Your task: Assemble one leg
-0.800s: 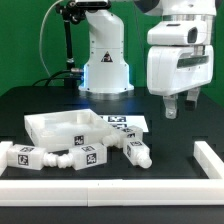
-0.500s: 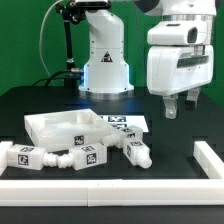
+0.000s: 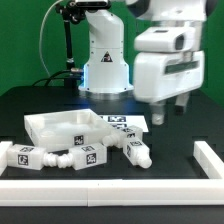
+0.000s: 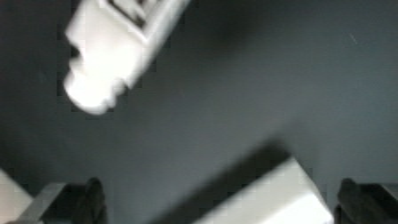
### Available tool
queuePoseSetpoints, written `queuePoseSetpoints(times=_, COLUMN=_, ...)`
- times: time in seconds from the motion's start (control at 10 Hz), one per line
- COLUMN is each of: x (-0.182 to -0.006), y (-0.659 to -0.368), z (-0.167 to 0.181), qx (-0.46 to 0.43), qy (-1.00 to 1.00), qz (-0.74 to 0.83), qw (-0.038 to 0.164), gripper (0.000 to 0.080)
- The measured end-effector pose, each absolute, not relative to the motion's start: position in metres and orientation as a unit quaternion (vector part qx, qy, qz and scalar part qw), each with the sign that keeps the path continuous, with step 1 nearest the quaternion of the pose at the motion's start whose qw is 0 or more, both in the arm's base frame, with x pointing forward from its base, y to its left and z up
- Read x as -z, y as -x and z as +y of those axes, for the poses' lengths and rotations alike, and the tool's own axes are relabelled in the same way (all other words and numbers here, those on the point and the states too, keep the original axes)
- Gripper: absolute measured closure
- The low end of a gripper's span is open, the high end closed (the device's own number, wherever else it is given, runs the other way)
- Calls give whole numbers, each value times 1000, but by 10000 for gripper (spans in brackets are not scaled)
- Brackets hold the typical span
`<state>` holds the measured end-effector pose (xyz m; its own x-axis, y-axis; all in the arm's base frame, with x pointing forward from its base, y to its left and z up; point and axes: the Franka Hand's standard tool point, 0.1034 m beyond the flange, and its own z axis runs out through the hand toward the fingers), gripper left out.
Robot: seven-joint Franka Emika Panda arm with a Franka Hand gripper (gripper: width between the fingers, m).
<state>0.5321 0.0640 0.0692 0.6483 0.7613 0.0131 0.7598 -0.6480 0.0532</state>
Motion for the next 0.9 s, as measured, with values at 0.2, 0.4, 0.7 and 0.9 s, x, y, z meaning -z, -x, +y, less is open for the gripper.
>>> queuePoseSetpoints(times=0.2, x=-55, y=-540, z=24, qx=-5, qy=-900, qz=435, qw=17, gripper=150)
queuePoseSetpoints(times=0.4, x=-48, y=-538, z=9, qx=1, qy=-901, qz=433, qw=12, gripper=150)
queuePoseSetpoints(times=0.7, x=-48, y=-538, z=10, qx=1, qy=-901, qz=434, qw=12, gripper=150)
queuePoseSetpoints(times=0.9, x=-40, y=-535, z=20, qx=2, qy=-919, qz=395, qw=11, gripper=150)
